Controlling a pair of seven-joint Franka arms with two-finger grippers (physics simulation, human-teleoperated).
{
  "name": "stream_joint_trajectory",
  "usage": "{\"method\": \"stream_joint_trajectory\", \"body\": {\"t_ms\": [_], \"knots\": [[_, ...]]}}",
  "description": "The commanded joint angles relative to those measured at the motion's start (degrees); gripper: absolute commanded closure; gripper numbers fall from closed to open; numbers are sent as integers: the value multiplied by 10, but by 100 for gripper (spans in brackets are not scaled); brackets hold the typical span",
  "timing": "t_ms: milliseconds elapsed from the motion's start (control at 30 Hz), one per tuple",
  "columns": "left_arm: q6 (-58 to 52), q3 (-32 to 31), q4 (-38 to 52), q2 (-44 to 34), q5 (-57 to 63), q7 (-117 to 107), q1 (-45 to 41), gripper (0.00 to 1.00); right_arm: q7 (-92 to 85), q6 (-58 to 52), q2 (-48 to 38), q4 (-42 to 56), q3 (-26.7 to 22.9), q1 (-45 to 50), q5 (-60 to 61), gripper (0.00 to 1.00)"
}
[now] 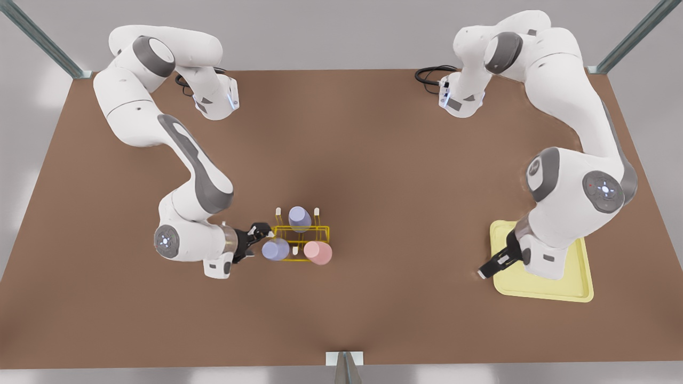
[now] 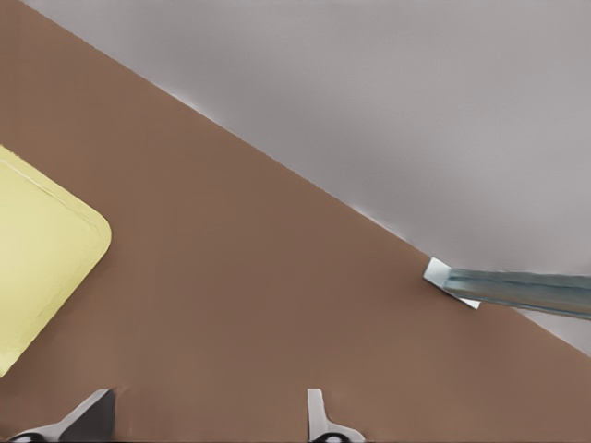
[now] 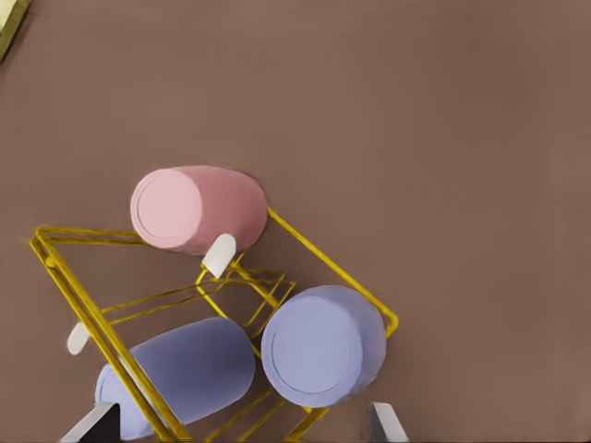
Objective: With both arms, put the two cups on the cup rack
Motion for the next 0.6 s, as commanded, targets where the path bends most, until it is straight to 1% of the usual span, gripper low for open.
{"method": "stream_joint_trajectory", "body": {"t_ms": [0,33,67,100,167,200,233,333,400,433,500,533,567], "knots": [[-60,46,-224,-156,23,422,-15,0,74,-93,-9,46,-4,-2,-96,0],[-54,52,-271,-190,22,420,-35,0,171,-151,-30,61,-14,-15,-179,0],[-86,55,-252,-176,9,406,-15,0,255,-204,-51,59,-33,-29,-233,0],[-77,55,-252,-170,8,407,-2,0,279,-239,-74,66,-83,-35,-227,0],[-80,53,-252,-170,8,412,-4,0,262,-284,-116,78,-87,-86,-190,0],[-81,53,-252,-170,8,412,-4,0,244,-316,-142,78,-87,-88,-173,0],[-81,53,-252,-170,8,412,-6,0,232,-337,-168,72,-87,-103,-131,0],[-84,52,-252,-170,8,412,-6,0,231,-358,-196,81,-73,-101,-115,0],[-86,52,-252,-170,7,412,-6,0,231,-361,-197,81,-76,-101,-114,0],[-86,52,-252,-170,7,412,-2,0,230,-361,-211,80,-85,-89,-114,0],[-104,53,-252,-169,7,411,-2,0,203,-327,-284,22,-210,-15,-53,0],[-130,53,-252,-167,6,410,-1,0,202,-301,-297,1,-221,-10,-47,0],[-131,53,-252,-167,7,409,-2,0,203,-300,-304,-6,-221,-10,-48,0]]}}
